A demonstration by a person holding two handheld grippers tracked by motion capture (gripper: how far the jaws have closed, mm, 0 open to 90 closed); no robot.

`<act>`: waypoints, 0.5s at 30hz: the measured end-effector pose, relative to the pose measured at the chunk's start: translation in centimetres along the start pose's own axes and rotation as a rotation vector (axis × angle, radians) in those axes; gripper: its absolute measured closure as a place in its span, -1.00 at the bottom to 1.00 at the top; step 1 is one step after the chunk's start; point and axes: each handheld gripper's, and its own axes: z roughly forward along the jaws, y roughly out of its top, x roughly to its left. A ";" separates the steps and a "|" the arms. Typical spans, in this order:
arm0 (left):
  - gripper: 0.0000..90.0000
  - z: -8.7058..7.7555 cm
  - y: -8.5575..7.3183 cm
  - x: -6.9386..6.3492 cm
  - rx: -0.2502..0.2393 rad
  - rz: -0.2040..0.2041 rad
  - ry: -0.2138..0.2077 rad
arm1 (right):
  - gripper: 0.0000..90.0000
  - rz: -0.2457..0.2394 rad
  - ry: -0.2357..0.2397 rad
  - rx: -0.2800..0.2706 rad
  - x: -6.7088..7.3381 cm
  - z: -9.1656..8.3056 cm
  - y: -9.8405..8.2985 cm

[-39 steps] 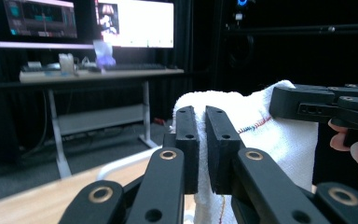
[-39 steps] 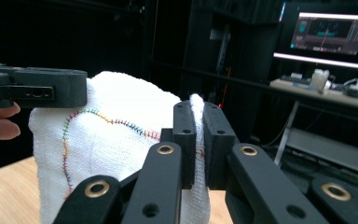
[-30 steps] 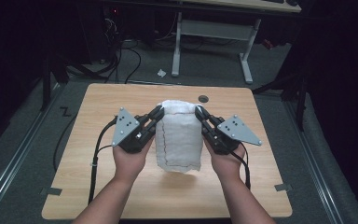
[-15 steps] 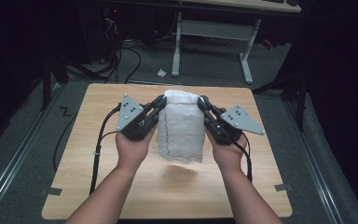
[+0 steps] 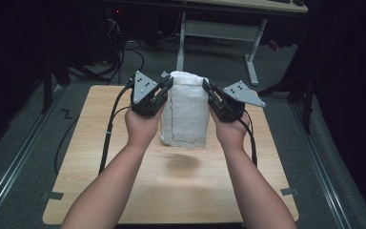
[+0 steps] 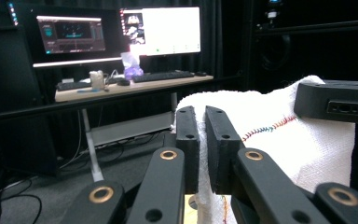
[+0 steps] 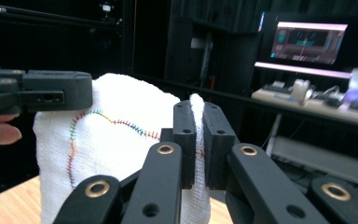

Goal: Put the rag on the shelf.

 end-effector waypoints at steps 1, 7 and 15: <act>0.88 0.3 0.1 0.1 0.002 -0.004 0.004 | 0.91 0.007 0.002 0.002 -0.2 0.4 0.0; 0.88 2.0 0.4 1.6 0.019 -0.031 0.010 | 0.91 0.013 -0.007 0.012 -0.9 2.5 0.3; 0.88 4.8 0.2 3.8 0.077 -0.067 0.006 | 0.91 0.038 -0.015 0.061 -2.3 5.5 0.0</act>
